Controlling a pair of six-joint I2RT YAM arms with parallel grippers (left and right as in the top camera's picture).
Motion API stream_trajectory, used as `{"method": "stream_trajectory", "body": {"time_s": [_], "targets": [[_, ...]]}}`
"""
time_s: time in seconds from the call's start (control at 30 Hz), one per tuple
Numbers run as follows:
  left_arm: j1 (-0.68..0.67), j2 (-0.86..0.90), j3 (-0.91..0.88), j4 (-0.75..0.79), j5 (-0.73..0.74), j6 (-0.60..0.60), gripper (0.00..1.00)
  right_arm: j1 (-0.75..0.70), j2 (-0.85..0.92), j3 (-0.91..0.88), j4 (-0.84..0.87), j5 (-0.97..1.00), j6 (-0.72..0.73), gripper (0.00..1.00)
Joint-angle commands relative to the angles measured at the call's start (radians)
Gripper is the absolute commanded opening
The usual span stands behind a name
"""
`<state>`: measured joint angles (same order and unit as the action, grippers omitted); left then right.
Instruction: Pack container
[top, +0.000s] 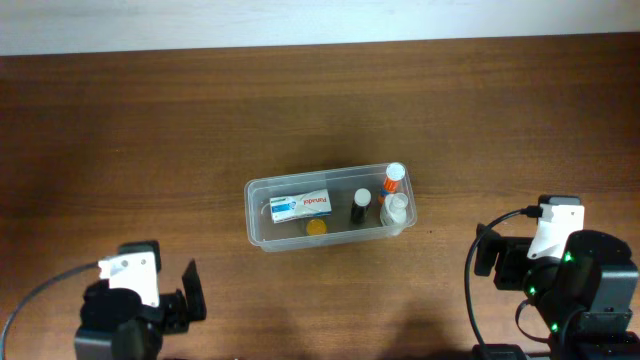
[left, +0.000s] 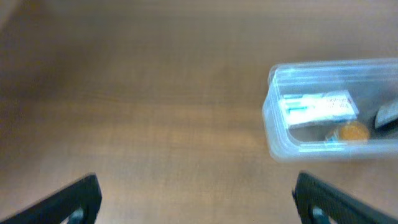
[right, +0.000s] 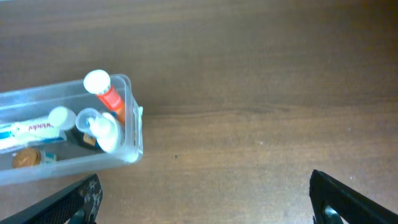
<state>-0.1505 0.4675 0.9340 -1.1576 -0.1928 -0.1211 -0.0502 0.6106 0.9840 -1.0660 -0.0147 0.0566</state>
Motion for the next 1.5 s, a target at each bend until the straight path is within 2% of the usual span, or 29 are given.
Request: {"method": "stream_trajectory", "body": {"time_s": [0.0,0.47,0.67,1.07,1.23,1.47], "targets": [[-0.004,-0.005,-0.007,-0.06,-0.014,-0.005,0.99,-0.002,-0.002,-0.008,-0.008,0.019,0.012,0.98],[-0.004,-0.005,-0.008,-0.06,-0.014,-0.005,0.99,-0.002,-0.006,-0.009,-0.027,0.034,0.0,0.98],[-0.004,-0.005,-0.008,-0.06,-0.014,-0.005,0.99,-0.002,-0.105,-0.071,0.029,0.008,0.0,0.99],[-0.004,-0.005,-0.008,-0.06,-0.014,-0.005,0.99,0.042,-0.613,-0.486,0.334,-0.041,-0.023,0.98],[-0.004,-0.005,-0.008,-0.06,-0.014,-0.005,1.0,0.122,-0.596,-0.605,0.616,-0.042,-0.158,0.98],[-0.004,-0.005,-0.008,-0.06,-0.014,-0.005,0.99,0.128,-0.607,-0.813,0.971,-0.041,-0.325,0.98]]}}
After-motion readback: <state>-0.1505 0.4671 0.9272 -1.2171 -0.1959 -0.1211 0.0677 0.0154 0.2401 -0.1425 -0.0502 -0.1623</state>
